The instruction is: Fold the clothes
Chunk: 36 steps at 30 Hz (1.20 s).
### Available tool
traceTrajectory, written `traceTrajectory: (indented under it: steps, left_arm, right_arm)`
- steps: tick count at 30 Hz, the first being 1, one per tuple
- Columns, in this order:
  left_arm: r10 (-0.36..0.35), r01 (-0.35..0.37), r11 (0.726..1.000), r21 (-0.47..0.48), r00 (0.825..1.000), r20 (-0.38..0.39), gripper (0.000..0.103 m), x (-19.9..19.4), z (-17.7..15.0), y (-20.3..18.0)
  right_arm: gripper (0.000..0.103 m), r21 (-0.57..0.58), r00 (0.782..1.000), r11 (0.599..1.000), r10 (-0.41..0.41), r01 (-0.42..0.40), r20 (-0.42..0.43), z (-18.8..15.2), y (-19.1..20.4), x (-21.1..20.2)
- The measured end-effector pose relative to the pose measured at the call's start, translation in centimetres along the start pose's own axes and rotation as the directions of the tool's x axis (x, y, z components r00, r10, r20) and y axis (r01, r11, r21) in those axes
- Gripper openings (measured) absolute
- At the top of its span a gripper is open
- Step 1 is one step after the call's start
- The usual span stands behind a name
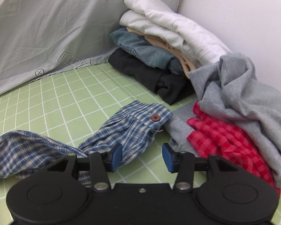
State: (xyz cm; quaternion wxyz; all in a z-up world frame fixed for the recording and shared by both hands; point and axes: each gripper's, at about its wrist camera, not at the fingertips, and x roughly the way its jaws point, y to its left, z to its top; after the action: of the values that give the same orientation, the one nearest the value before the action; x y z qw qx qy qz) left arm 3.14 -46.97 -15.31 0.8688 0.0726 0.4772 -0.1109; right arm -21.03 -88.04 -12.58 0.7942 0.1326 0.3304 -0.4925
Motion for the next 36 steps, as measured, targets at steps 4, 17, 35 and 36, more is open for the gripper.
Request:
traceTrajectory:
  steps: [4, 17, 35, 36]
  left_arm:
    - [0.003, -0.003, 1.000, -0.002, 1.000, 0.002, 0.103, 0.0, 0.0, -0.2]
    - [0.005, -0.005, 1.000, -0.004, 1.000, 0.010, 0.103, 0.0, -0.2, -0.3]
    - [0.007, -0.007, 1.000, -0.005, 1.000, -0.003, 0.103, 0.1, -0.1, -0.4]
    - [0.006, -0.006, 1.000, -0.004, 1.000, -0.004, 0.103, 0.1, -0.1, -0.4]
  right_arm:
    - [0.050, 0.023, 0.999, 1.000, 0.017, -0.018, 0.051, 1.6, 0.4, -0.9]
    - [0.006, 0.272, 0.995, 0.960, 0.090, -0.072, -0.052, 0.0, -1.3, 1.2]
    - [0.005, 0.298, 0.969, 0.947, 0.176, -0.119, -0.174, -10.3, -4.4, -7.4]
    - [0.008, 0.303, 0.970, 0.946, 0.173, -0.116, -0.169, -10.3, -4.5, -7.6]
